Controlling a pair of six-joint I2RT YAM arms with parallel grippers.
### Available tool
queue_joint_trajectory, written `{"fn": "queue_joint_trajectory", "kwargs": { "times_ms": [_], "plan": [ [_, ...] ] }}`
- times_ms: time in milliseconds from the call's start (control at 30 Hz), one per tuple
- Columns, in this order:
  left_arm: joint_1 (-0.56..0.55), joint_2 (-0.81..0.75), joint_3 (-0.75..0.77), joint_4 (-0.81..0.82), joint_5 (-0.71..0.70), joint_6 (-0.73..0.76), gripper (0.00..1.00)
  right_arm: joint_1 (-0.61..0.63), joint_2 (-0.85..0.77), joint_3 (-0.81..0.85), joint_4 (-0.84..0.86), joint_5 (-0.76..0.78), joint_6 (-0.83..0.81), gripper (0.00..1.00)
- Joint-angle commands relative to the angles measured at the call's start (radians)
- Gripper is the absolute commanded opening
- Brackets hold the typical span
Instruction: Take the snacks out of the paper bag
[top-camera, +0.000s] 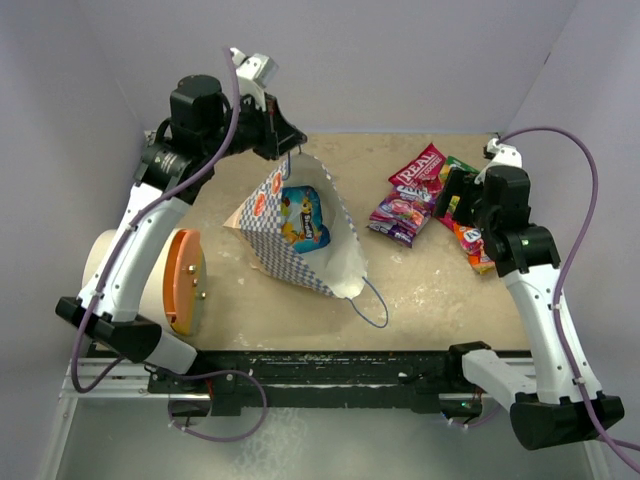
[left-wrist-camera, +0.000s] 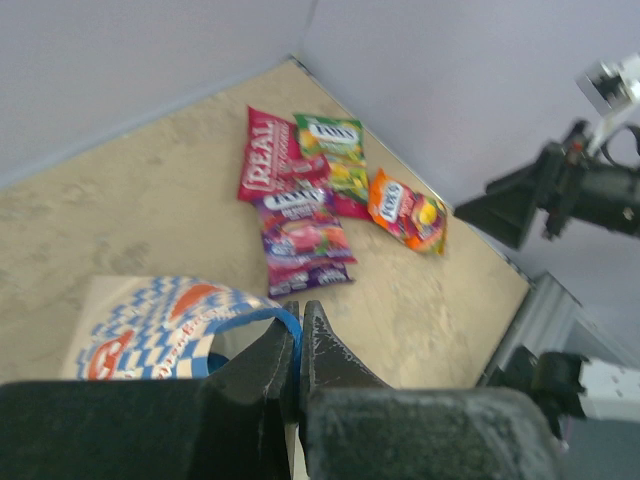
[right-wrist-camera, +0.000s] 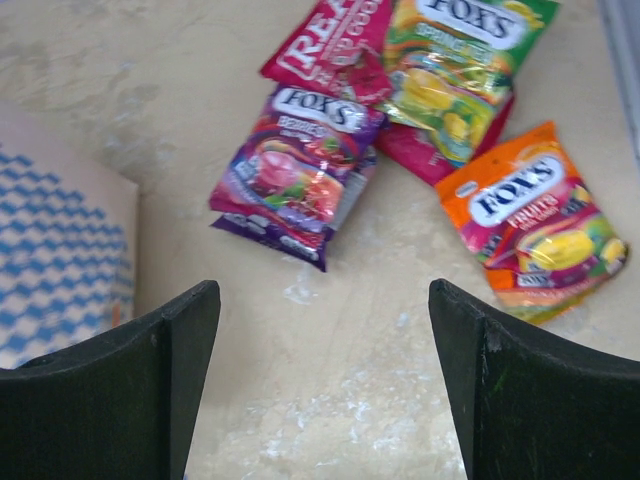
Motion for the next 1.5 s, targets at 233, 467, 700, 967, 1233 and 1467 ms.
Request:
{"fn": "queue_joint_trajectory", "kwargs": {
  "times_ms": [233, 467, 700, 967, 1233, 1467],
  "plan": [
    [-0.120, -0.258, -0.428, 0.366, 0.337, -0.378, 0.00, 0.248, -0.068, -0.167, 0.285, -0.435, -0.117, 0.79],
    [-0.206, -0.293, -0.479, 0.387, 0.244, -0.493, 0.00, 0.525, -0.178, -0.412, 0.555, -0.526, -0.297, 0.74],
    [-0.210, -0.312, -0.488, 0.360, 0.207, -0.513, 0.00, 0.630, -0.229, -0.608, 0.775, -0.632, -0.612, 0.66],
    [-0.209, -0.317, -0.499, 0.336, 0.206, -0.525, 0.00, 0.813, 0.018, -0.583, 0.847, -0.429, -0.886, 0.63],
    [-0.211, -0.384, -0.560, 0.216, 0.194, -0.545, 0.00, 0.926, 0.315, -0.594, 1.146, -0.190, -0.923, 0.65],
    [-0.211, -0.460, -0.636, 0.204, 0.153, -0.644, 0.00, 1.010, 0.509, -0.604, 1.433, -0.324, -0.850, 0.66]
  ]
}}
